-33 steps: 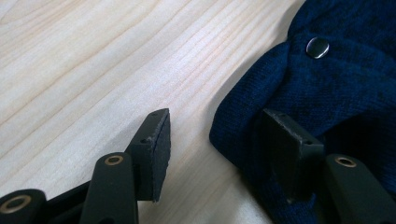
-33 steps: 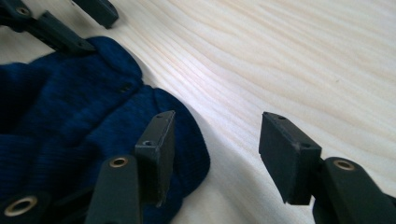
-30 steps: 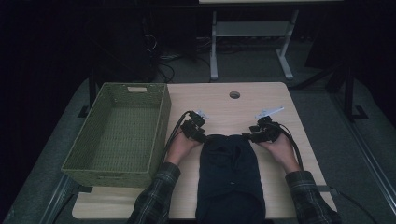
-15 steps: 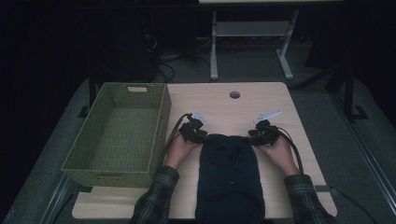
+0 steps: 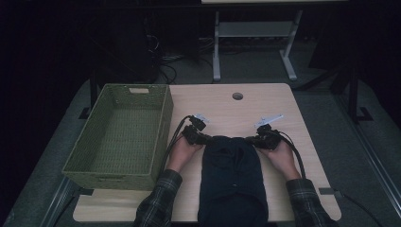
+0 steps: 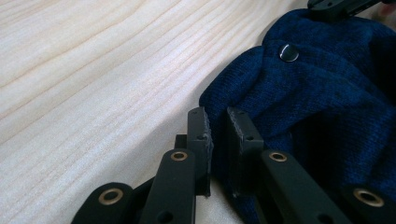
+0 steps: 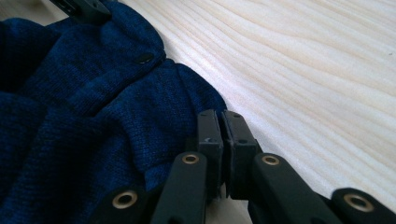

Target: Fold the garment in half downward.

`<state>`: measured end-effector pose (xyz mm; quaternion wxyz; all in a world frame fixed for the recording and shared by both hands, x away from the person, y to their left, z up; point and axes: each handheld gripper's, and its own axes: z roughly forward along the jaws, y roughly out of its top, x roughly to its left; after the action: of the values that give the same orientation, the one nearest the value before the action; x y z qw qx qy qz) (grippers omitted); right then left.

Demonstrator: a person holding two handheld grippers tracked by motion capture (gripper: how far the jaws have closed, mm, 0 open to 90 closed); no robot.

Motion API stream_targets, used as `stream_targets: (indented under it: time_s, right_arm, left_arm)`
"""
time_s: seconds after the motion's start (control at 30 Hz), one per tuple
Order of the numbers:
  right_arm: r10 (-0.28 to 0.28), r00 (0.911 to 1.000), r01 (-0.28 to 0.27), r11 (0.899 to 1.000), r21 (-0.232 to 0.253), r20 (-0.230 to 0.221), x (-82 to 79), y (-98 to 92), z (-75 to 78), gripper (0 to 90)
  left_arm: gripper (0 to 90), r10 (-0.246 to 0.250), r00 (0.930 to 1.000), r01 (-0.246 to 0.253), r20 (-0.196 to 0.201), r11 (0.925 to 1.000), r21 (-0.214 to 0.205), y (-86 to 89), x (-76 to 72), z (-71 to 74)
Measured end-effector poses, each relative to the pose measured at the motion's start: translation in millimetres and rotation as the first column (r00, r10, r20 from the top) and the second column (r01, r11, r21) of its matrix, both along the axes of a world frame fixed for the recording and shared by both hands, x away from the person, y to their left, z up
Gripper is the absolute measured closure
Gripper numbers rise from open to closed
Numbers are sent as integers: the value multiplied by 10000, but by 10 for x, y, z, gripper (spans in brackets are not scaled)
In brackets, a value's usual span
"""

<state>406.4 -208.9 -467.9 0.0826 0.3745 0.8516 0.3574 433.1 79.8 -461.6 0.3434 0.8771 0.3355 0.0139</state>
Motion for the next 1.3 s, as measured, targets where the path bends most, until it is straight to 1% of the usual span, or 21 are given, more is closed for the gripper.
stream_targets:
  time_s: [0.07,0.1,0.13,0.17,0.2,0.3,0.33,0.4,0.43,0.47,0.5,0.53,0.57,0.6,0.63,0.67,0.77,0.9,0.97,1.23,1.3]
  right_arm:
    - [4,10000,-3,10000,28,-29,7,-2,11,867]
    - [28,10000,-28,10000,-9,12,13,-4,20,868]
    - [10,9999,-9,10000,-27,122,18,-6,31,868]
    - [-32,9998,33,10000,-23,182,23,-11,49,867]
    - [-39,9998,39,10000,-4,206,33,-17,70,868]
    - [-89,9994,90,10000,-17,325,68,-16,170,867]
    - [-111,9989,111,9999,-6,458,79,-16,204,867]
    - [-47,9985,54,9999,-126,540,118,-10,263,867]
    - [-24,9985,31,9999,-129,548,132,-6,300,867]
    - [-93,9977,98,9999,-65,665,138,-1,333,867]
    - [-98,9978,100,9999,-33,655,149,0,367,867]
    - [-61,9975,69,9999,-120,704,167,3,395,867]
    - [-89,9972,97,9999,-104,747,179,1,442,867]
    - [-87,9957,93,9999,-63,917,185,-8,466,867]
    - [-158,9959,155,9999,43,886,192,-15,503,867]
    - [-164,9962,165,9999,-6,854,208,-21,539,867]
    - [-296,9930,275,9994,199,1144,243,-52,656,867]
    - [-363,9908,352,9993,106,1303,316,-80,804,867]
    - [-406,9878,402,9992,53,1501,349,-83,865,867]
    - [-592,9832,592,9982,52,1725,479,-120,1028,868]
    - [-641,9799,637,9979,78,1891,508,-127,1093,868]
  left_arm:
    - [810,136,9999,-136,-4,9999,-1,-14,-9,7]
    - [811,43,10000,-42,-32,9999,138,-7,-3,20]
    - [812,201,9998,-201,-34,9998,3,-25,-7,25]
    - [812,163,9999,-163,-7,9998,90,-26,-1,40]
    - [812,104,9999,-104,-17,9998,197,-22,14,59]
    - [812,246,9997,-248,74,9995,190,-21,43,126]
    - [812,154,9998,-157,112,9995,273,-11,58,157]
    - [811,343,9992,-346,199,9993,131,-19,66,209]
    - [811,260,9993,-268,261,9992,294,-9,79,242]
    - [811,382,9988,-387,305,9991,191,-15,84,270]
    - [811,282,9991,-290,331,9993,238,-5,98,304]
    - [811,387,9986,-394,356,9991,184,-14,107,345]
    - [810,345,9985,-355,421,9990,255,-13,117,374]
    - [810,380,9980,-392,509,9990,221,-16,127,414]
    - [810,386,9978,-397,533,9990,181,-16,141,455]
    - [810,308,9977,-322,600,9992,224,-16,157,500]
    - [810,301,9959,-322,859,9992,230,-34,197,638]
    - [810,282,9921,-321,1220,9990,302,-72,255,798]
    - [810,275,9902,-325,1366,9989,348,-82,292,863]
    - [811,268,9827,-356,1834,9984,446,-114,415,1055]
    - [811,308,9797,-398,1979,9983,417,-121,442,1125]
